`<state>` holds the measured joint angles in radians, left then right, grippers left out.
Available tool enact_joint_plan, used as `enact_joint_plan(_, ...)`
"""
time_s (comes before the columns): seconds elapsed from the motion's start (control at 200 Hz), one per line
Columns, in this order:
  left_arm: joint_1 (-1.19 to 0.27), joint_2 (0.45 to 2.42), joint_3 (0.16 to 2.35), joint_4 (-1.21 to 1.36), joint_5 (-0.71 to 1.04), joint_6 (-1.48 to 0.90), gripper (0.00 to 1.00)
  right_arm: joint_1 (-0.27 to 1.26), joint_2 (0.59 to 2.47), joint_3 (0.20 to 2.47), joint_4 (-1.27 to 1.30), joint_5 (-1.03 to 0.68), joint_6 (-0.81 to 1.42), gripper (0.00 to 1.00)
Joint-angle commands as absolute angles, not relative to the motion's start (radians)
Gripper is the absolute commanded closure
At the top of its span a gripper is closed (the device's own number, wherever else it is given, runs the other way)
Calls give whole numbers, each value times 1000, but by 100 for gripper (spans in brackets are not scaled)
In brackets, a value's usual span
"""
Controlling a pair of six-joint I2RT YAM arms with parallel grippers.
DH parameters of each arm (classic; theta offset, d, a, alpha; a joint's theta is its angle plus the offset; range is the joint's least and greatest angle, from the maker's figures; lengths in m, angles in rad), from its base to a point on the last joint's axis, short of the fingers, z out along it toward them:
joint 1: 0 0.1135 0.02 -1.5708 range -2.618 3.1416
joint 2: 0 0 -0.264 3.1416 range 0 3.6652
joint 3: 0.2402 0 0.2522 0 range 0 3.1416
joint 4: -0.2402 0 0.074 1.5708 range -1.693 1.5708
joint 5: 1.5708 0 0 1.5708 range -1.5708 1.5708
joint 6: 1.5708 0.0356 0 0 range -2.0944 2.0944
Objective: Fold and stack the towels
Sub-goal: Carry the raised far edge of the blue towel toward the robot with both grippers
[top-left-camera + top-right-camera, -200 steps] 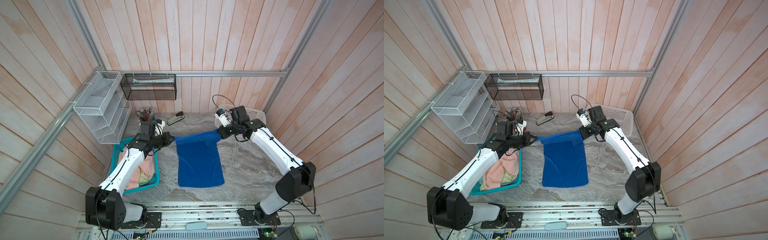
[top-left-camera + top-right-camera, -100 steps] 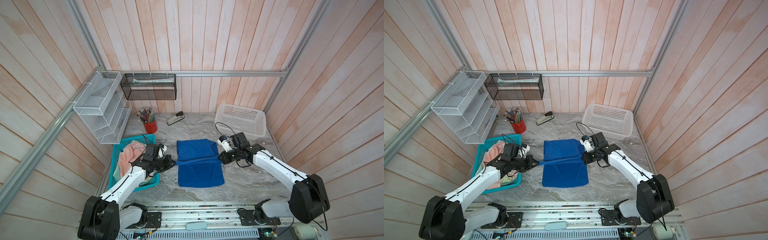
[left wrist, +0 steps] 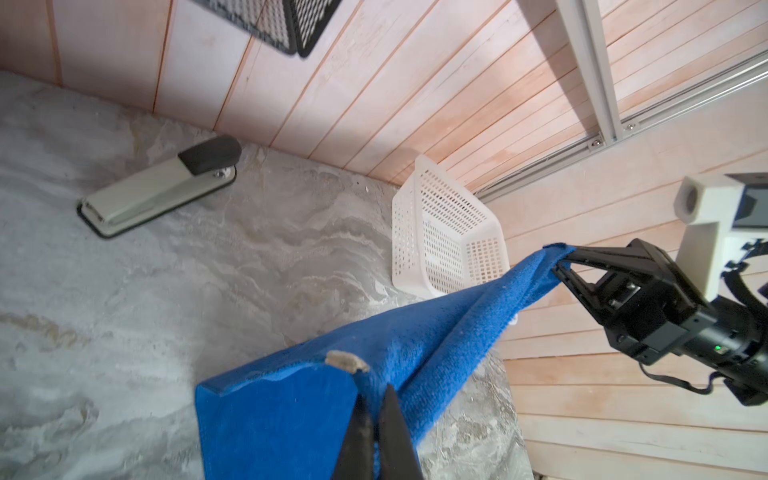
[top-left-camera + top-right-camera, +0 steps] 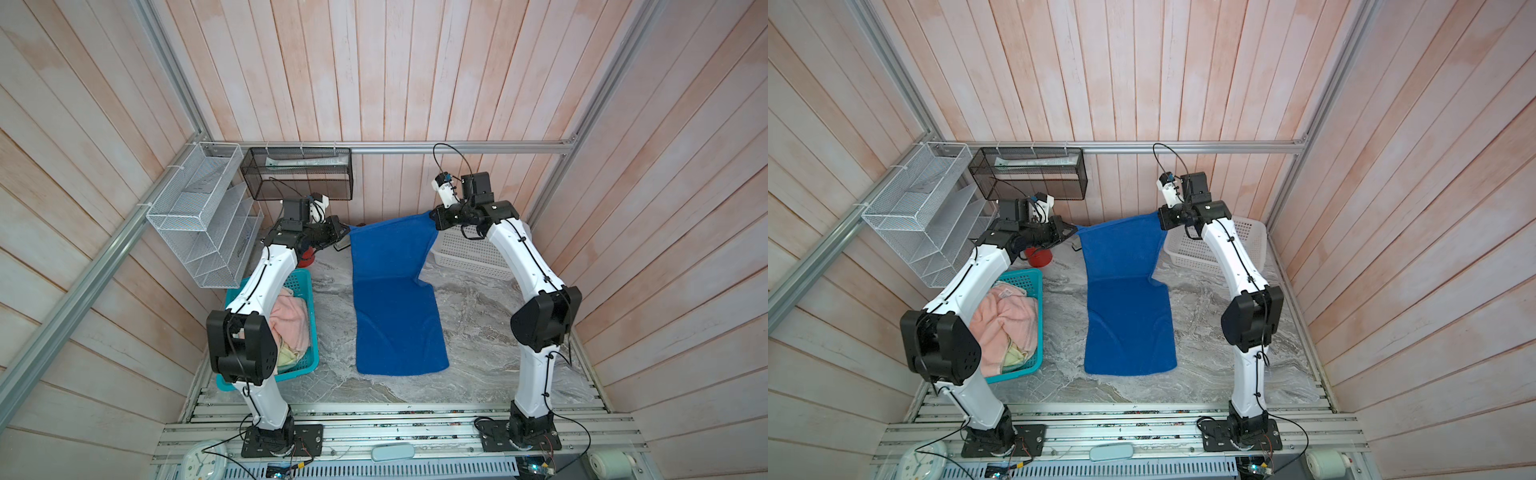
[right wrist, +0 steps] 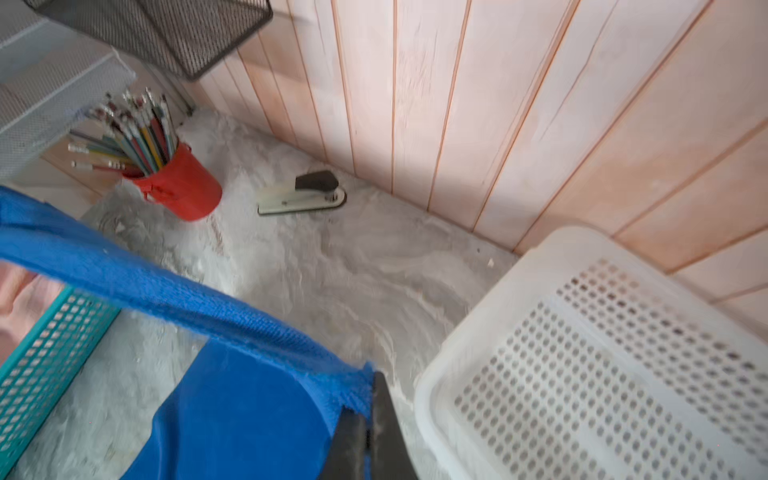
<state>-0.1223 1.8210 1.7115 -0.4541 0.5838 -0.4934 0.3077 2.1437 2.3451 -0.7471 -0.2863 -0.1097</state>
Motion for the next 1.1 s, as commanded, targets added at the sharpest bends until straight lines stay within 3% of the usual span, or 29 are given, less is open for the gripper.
enact_joint_plan(0.0,-74,1871,1786,-528,549,-461,100,239,2275,2603,-917,-106,-191,100)
enact_joint_plan(0.175,-69,1903,1829,-531,557,-468,100,223,2250,2564,-849,-140,-228,100)
enact_joint_plan(0.325,-69,1837,1712,-493,564,-477,100,222,2154,2394,-835,-167,-261,100)
enact_joint_plan(0.565,-103,1600,1327,-441,581,-498,100,238,1904,1932,-799,-155,-203,100)
enact_joint_plan(0.665,-131,1459,1110,-429,573,-532,100,283,1704,1557,-676,-98,-106,100)
enact_joint_plan(0.855,-186,1277,687,-294,597,-669,100,366,1425,944,-463,-227,112,100)
enact_joint_plan(1.095,-236,1278,481,-166,601,-739,100,428,1406,744,-372,-286,201,100)
